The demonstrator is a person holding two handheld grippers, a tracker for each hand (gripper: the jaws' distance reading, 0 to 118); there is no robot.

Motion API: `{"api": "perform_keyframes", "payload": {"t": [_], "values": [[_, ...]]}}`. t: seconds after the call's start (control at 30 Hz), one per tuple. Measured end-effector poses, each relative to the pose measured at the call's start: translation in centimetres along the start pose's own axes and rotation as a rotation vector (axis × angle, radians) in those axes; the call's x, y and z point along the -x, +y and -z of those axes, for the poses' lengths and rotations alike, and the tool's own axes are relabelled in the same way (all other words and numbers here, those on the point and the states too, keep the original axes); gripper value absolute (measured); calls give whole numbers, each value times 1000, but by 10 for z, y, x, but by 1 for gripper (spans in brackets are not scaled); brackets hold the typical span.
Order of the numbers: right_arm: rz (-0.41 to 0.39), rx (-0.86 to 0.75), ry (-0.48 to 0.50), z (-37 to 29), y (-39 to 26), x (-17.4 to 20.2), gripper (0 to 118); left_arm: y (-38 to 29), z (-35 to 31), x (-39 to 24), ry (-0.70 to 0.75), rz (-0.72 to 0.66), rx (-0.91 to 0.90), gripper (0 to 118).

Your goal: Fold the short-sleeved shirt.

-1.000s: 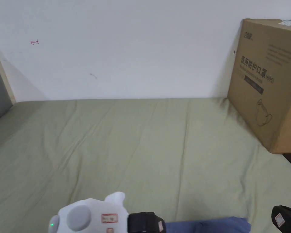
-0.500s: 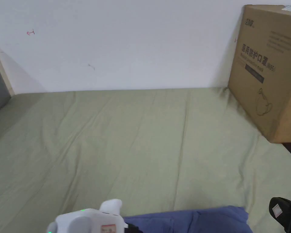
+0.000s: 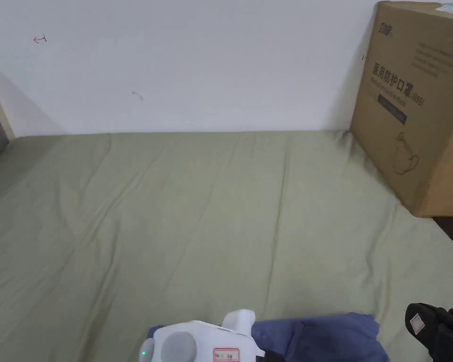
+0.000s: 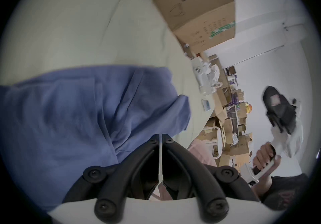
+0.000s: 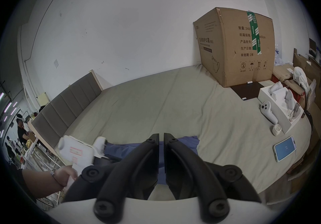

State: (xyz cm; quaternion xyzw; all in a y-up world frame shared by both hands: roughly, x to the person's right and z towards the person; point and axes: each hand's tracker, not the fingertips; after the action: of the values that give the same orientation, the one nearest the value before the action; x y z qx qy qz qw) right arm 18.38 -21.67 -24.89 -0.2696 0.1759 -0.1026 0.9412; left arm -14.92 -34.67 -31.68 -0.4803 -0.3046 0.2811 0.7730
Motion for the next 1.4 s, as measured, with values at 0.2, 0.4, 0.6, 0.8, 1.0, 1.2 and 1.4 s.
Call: {"api": "perform_keyframes", "payload": {"t": [0.2, 0.4, 0.6, 0.8, 1.0, 1.2, 1.4], "values": [[-11, -11, 8, -2, 5, 4, 6, -5, -110, 44, 23, -67, -225, 2], [1, 25, 1, 7, 3, 9, 6, -25, -182, 135, 69, -282, -315, 77], [-25, 74, -9, 15, 1, 24, 6, -52, -174, 204, -99, -470, -293, 118], [-68, 125, -22, 26, 2, 46, 6, -48, -127, 241, -469, -532, -313, 118], [-88, 162, 8, 40, 2, 68, 6, -23, -78, 245, -566, -517, -205, 110], [-104, 179, 50, 45, -2, 80, 6, -33, -89, 239, -325, -404, -208, 12], [-81, 187, 68, 43, -7, 77, 6, -25, -85, 189, 43, -331, -169, 12]]}}
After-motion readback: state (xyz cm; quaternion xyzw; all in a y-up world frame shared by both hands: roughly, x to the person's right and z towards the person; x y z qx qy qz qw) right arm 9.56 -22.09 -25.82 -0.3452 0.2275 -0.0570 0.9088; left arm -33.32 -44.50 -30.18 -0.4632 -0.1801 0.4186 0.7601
